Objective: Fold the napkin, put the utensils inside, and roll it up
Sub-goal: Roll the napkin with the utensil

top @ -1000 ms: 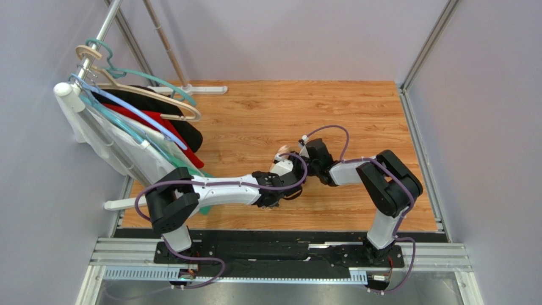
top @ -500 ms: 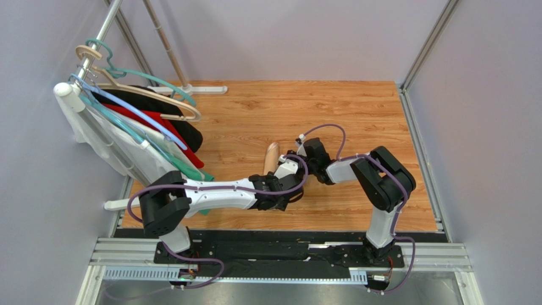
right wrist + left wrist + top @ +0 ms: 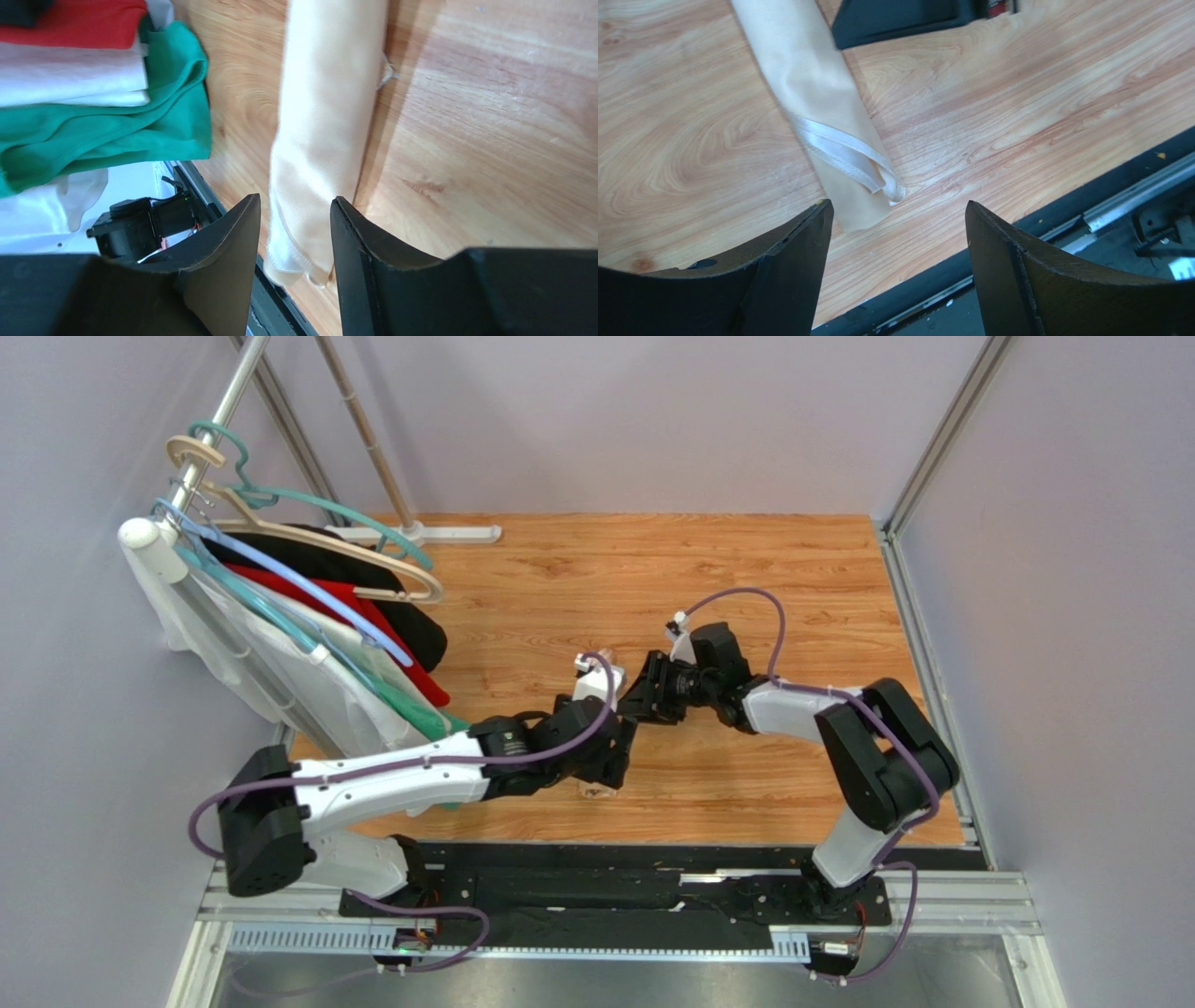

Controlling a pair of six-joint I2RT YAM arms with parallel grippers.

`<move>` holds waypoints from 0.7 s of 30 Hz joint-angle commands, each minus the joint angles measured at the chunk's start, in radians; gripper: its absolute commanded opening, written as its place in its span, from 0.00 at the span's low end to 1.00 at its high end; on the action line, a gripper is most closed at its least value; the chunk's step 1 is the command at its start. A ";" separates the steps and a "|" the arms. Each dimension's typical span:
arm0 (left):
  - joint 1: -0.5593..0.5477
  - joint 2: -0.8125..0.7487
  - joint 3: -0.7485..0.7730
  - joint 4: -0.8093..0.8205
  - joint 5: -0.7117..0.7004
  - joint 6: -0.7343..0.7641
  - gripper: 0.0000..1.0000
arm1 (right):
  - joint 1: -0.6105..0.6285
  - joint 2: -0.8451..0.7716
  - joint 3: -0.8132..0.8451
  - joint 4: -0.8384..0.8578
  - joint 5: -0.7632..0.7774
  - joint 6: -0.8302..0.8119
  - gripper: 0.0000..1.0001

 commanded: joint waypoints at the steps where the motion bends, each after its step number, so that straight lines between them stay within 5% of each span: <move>1: 0.072 -0.140 -0.072 0.033 0.096 0.047 0.79 | -0.014 -0.124 0.053 -0.158 0.023 -0.118 0.46; 8: 0.284 -0.330 -0.238 0.134 0.327 0.090 0.81 | 0.015 -0.279 -0.004 -0.240 0.091 -0.133 0.46; 21: 0.575 -0.280 -0.173 0.254 0.502 0.151 0.82 | 0.011 -0.721 -0.041 -0.625 0.559 -0.264 0.48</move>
